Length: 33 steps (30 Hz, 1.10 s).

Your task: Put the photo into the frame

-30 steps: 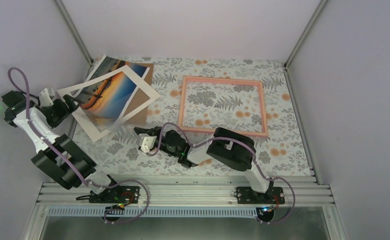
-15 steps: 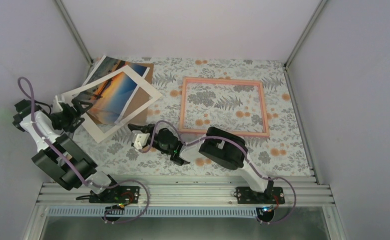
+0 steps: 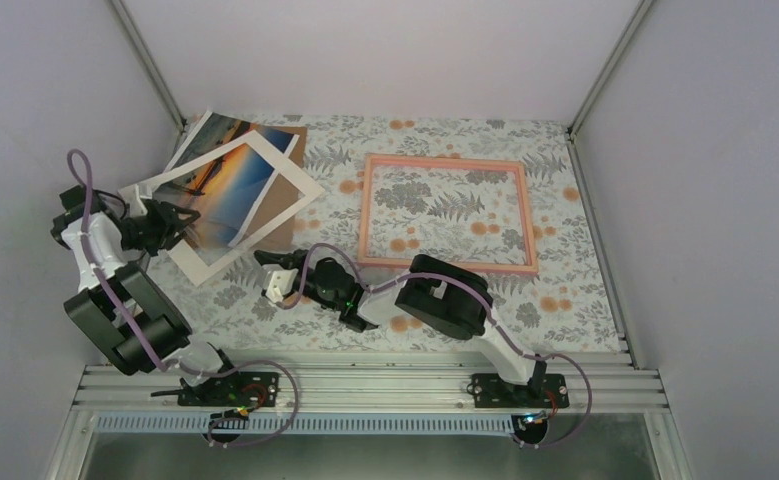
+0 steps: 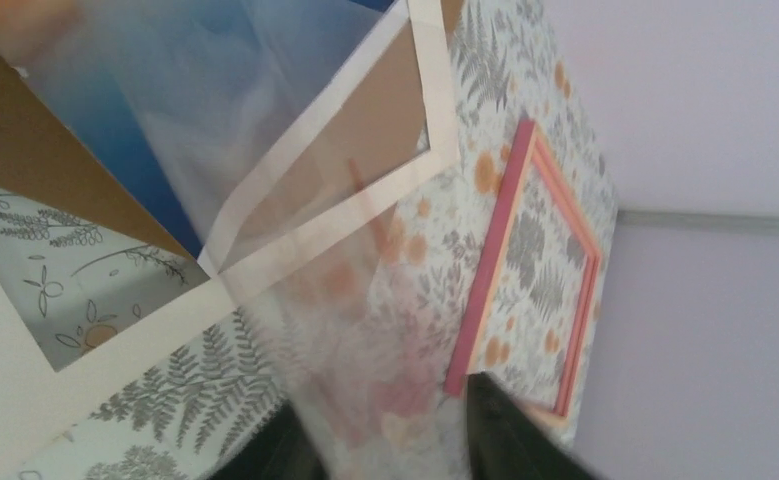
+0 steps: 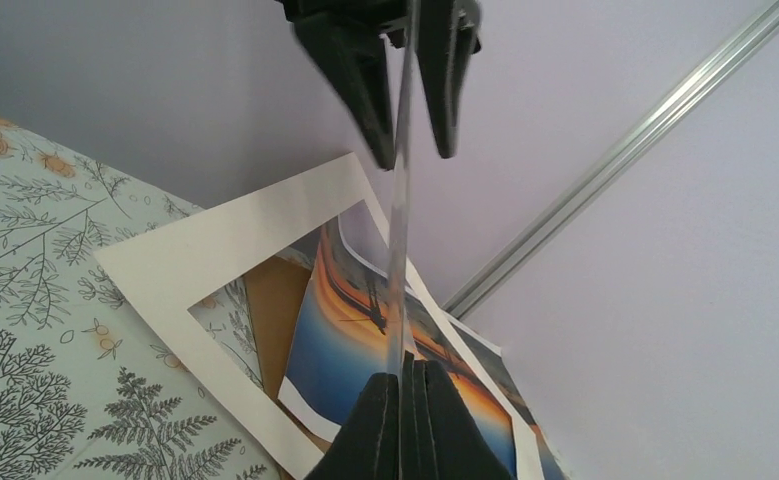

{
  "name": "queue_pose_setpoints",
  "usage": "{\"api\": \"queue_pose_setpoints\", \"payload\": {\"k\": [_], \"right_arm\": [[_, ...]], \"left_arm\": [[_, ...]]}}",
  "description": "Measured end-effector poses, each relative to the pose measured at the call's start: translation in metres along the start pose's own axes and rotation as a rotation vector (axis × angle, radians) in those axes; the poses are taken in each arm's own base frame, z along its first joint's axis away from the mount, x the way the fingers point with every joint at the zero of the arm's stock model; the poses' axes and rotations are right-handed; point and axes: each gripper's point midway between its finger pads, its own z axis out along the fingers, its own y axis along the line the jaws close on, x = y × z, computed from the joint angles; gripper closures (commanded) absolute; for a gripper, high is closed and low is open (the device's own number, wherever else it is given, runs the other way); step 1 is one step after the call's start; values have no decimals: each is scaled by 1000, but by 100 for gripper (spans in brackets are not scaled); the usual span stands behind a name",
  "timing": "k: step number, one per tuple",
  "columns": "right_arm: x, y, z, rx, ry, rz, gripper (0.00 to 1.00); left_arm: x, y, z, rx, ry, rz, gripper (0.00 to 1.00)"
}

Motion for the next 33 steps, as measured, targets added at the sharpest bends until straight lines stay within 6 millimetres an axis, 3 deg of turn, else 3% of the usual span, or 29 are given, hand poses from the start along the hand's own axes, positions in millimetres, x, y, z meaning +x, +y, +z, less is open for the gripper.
{"api": "queue_pose_setpoints", "payload": {"k": [1,3,8,13,18,24,27,29,33], "right_arm": [[0,0,0,0,-1,-2,95],[-2,2,0,-5,-5,-5,83],[2,9,-4,-40,6,-4,30],[7,14,-13,-182,58,30,4],[2,-10,-15,-310,123,128,0],[17,-70,-31,-407,279,293,0],[40,-113,-53,-403,391,414,1],[65,-152,-76,-347,479,499,3],[123,-225,-135,-166,668,669,7]], "left_arm": [[-1,0,0,-3,1,1,92],[-6,-1,-1,-10,-4,8,98],[-31,-22,-19,-35,-56,114,98],[-61,-66,-51,-40,-153,329,98],[-74,-107,-75,-24,-219,495,98],[-83,-180,-97,35,-312,747,98],[-81,-212,-98,68,-342,854,98],[-79,-230,-98,90,-355,905,98],[-77,-264,-99,127,-387,1008,98]]}}
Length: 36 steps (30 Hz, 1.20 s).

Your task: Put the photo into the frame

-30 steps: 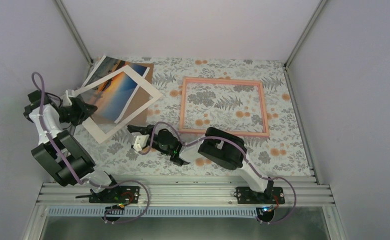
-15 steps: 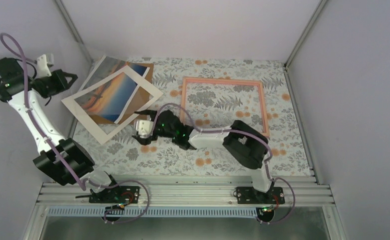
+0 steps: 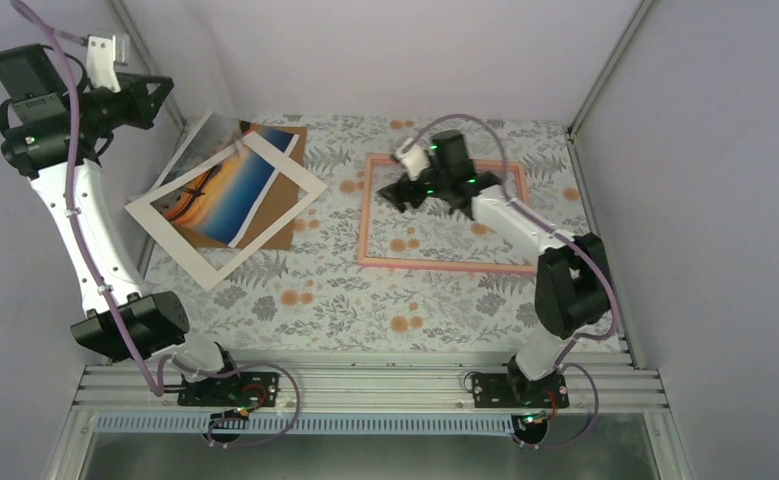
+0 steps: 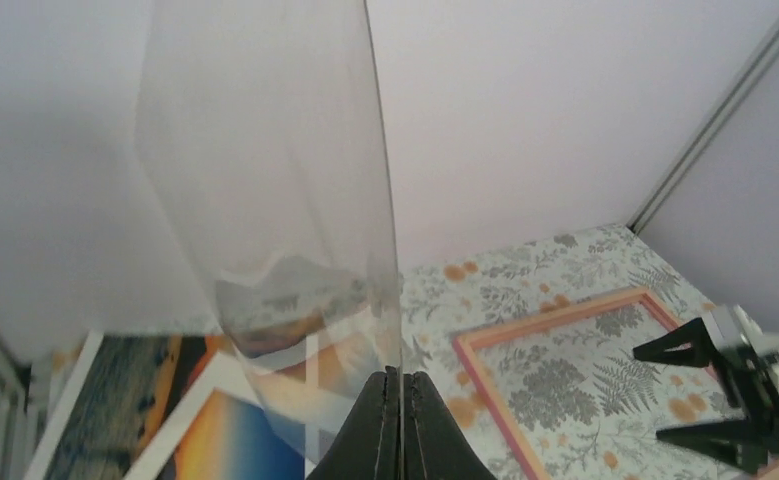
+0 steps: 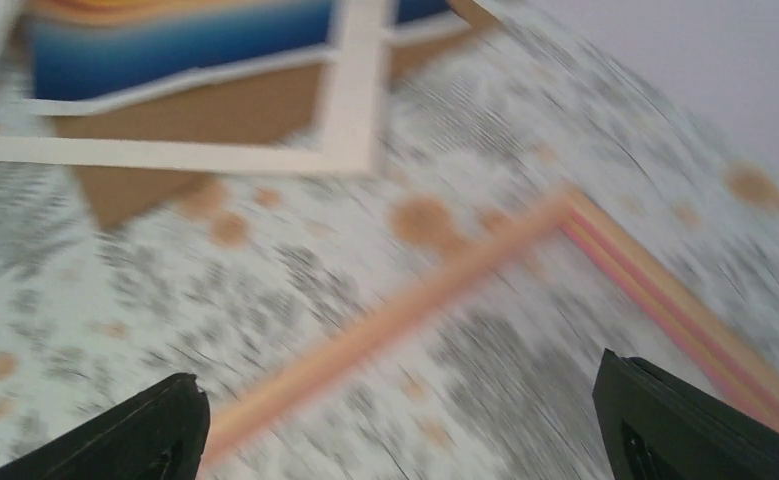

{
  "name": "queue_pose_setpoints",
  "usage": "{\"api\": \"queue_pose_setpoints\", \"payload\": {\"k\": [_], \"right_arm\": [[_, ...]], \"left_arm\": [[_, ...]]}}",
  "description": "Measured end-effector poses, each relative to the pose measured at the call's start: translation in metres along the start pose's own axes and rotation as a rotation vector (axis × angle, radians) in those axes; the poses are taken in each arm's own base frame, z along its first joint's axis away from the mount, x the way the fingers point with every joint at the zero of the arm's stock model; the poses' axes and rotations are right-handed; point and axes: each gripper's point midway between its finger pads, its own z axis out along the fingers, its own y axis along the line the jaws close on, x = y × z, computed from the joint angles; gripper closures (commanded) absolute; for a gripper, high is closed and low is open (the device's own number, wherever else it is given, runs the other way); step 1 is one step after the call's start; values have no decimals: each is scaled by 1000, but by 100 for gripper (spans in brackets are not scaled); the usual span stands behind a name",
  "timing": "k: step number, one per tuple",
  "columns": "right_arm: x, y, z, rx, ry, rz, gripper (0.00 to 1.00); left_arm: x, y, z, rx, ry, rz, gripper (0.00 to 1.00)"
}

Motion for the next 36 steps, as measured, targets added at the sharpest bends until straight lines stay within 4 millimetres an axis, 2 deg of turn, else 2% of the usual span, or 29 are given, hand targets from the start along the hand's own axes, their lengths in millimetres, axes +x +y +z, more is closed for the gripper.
{"api": "queue_pose_setpoints", "payload": {"k": [3,7,9,14,16,18,22,24,27,30,36], "right_arm": [[42,-61,-34,132,80,178,9],[116,-130,-82,313,200,433,13],[148,-154,-107,400,250,535,13],[202,-198,-164,592,317,711,16],[224,-209,-178,648,349,763,18],[247,-216,-183,678,394,820,19],[293,-219,-174,683,496,909,24],[309,-215,-169,676,535,933,27],[318,-214,-164,670,560,948,37],[322,-218,-160,667,563,945,52],[323,-225,-154,662,550,936,65]], "left_arm": [[-18,-20,7,31,-27,73,98],[-32,-50,18,77,-46,148,98],[-35,-62,23,99,-48,176,98],[-34,-87,36,142,-39,220,98],[-33,-94,40,156,-35,230,98],[-32,-100,42,164,-32,239,98],[-30,-105,48,177,-24,245,98],[-28,-105,51,182,-18,244,98],[-26,-105,55,186,-11,242,98],[-25,-108,57,196,-8,243,98],[-25,-117,59,220,-11,240,98]]}}
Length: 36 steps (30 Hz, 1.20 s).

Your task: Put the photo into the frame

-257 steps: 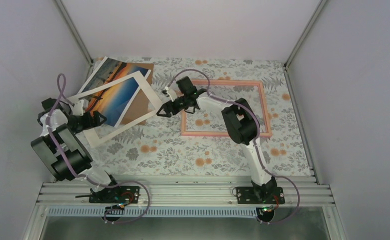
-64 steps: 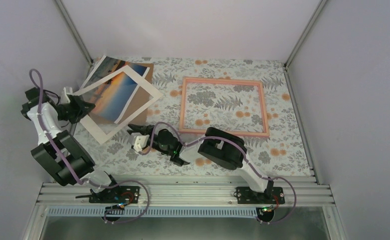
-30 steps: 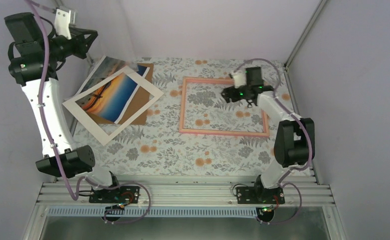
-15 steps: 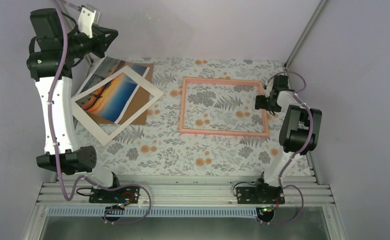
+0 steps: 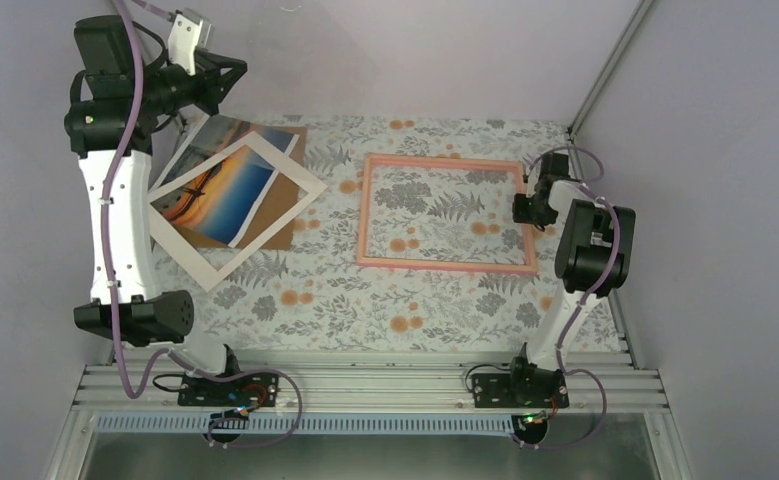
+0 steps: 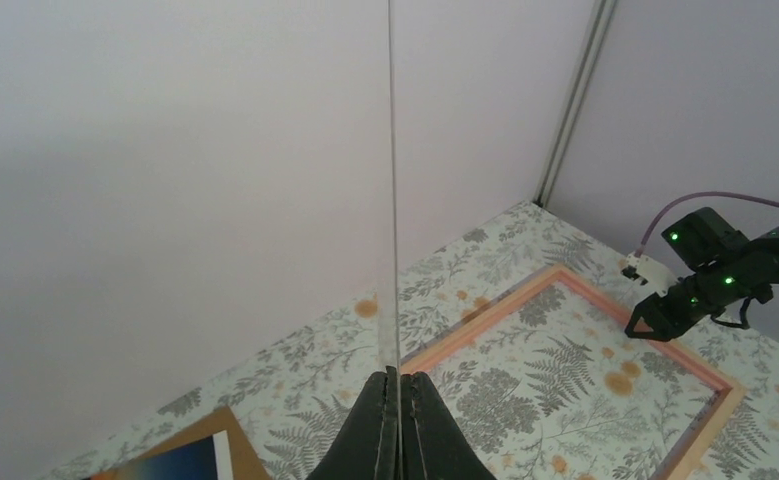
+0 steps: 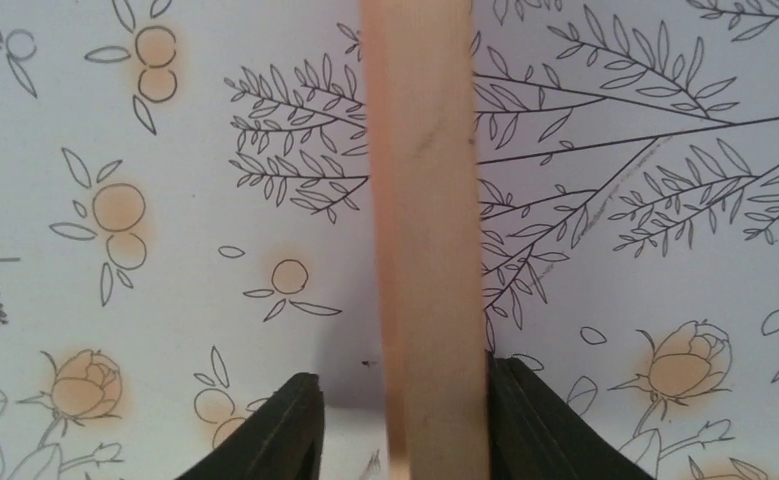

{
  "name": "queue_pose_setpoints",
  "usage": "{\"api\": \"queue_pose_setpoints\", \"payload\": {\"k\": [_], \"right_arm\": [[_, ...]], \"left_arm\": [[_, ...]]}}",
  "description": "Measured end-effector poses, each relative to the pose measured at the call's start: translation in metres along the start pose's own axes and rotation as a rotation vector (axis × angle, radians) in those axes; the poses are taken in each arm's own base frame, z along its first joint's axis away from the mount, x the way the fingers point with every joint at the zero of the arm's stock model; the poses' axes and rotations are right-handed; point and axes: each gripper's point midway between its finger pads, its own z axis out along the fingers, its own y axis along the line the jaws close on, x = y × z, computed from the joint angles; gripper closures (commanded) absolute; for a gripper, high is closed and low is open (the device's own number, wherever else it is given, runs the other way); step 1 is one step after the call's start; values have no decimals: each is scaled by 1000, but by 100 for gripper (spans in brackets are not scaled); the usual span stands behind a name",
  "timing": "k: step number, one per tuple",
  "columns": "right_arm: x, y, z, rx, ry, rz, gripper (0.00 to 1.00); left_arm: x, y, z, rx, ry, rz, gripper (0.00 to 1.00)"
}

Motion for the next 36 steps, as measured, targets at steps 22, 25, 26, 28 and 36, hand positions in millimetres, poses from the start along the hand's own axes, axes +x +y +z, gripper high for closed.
{"api": "queue_pose_setpoints", "payload": {"k": [22,25,26,28,36], "right_arm": [[22,77,-6,-148,-42,-88,64],[27,83,-8,-171,-38,-94,57],[29,85,-10,-183,-37,-95,53],[33,90,-13,-215,-34,-101,34],[11,127,-107,-498,-220,-206,0]], "left_arm": [[2,-35,51,188,9,-122,98],[-2,-46,53,243,-5,-140,98],[-3,-51,54,269,-9,-152,98],[-5,-61,57,321,-14,-181,98],[-33,-89,51,508,-76,-249,98]]}}
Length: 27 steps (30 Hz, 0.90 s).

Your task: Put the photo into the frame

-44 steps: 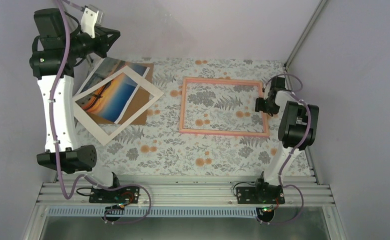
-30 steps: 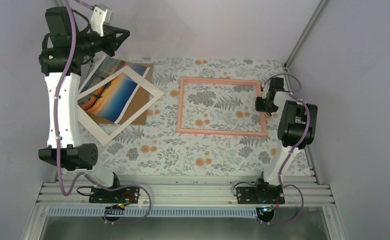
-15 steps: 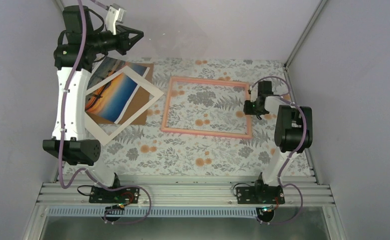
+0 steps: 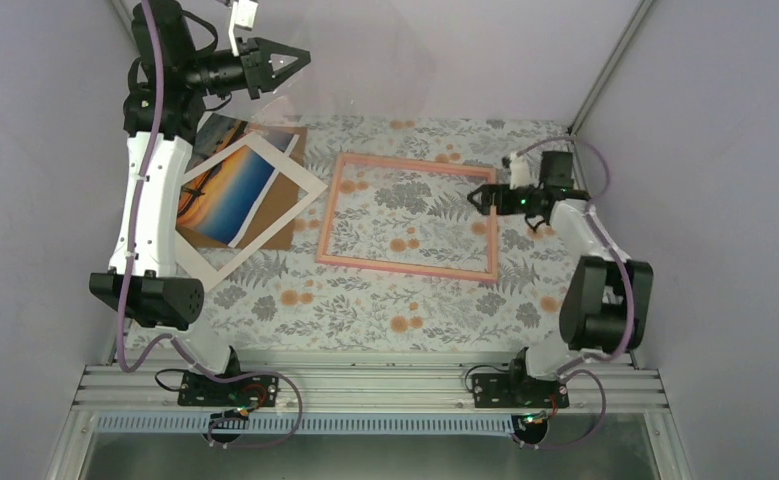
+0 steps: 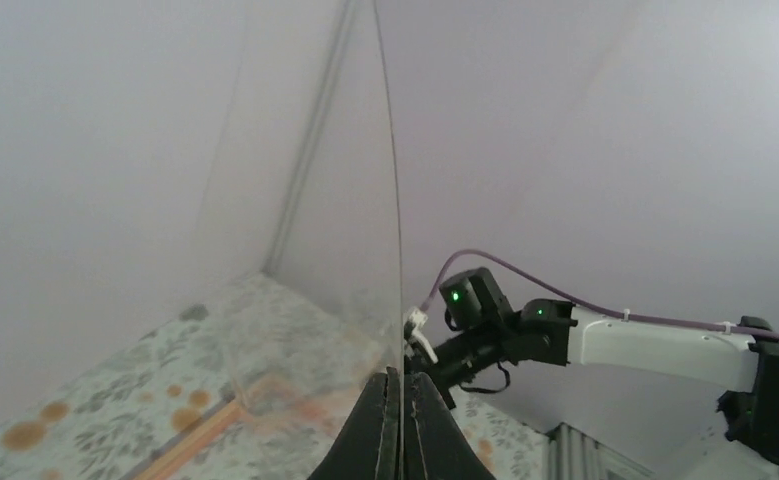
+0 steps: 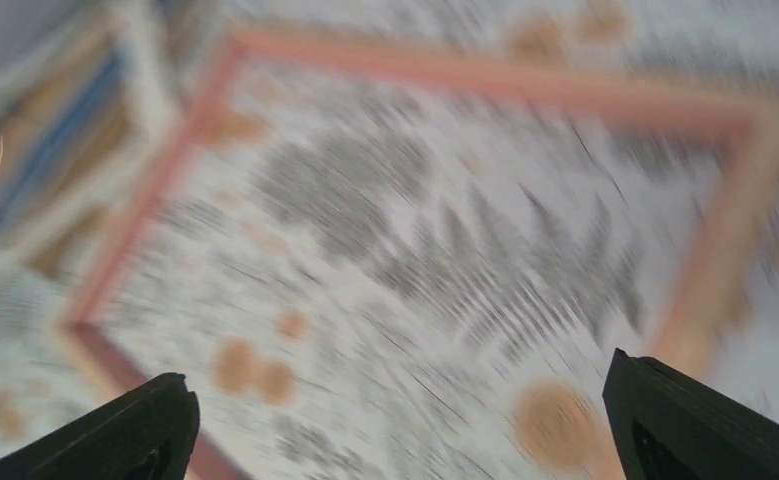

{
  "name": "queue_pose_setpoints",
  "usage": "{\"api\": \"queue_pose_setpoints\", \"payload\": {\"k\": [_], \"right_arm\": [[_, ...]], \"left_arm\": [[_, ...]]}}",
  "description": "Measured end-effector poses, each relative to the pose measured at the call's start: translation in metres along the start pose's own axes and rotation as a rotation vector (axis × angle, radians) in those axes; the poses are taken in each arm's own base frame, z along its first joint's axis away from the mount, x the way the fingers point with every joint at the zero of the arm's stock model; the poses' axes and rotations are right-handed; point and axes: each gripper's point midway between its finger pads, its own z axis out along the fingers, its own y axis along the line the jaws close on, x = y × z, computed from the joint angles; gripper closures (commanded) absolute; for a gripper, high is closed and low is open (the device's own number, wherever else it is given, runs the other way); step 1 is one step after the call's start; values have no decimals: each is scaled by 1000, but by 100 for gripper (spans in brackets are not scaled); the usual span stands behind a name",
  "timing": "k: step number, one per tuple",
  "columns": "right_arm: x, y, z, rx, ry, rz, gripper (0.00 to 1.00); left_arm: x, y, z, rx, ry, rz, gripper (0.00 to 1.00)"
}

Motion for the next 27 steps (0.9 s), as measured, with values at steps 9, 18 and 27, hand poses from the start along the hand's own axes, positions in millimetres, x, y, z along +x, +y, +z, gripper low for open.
{"api": "queue_pose_setpoints", "payload": {"k": [9,18,27], "right_arm": [[-91,122,-91,-551,-312,-95,0],[-116,175,-101,-810,-309,-84,6],[-120,208,-133,-904,-317,-114,72]], "left_arm": [[-25,-44,-6,205,-31,48,98],[-30,-66,-12,292,-20,78,98],[-19,-30,-28,185,-43,-1,98]]}}
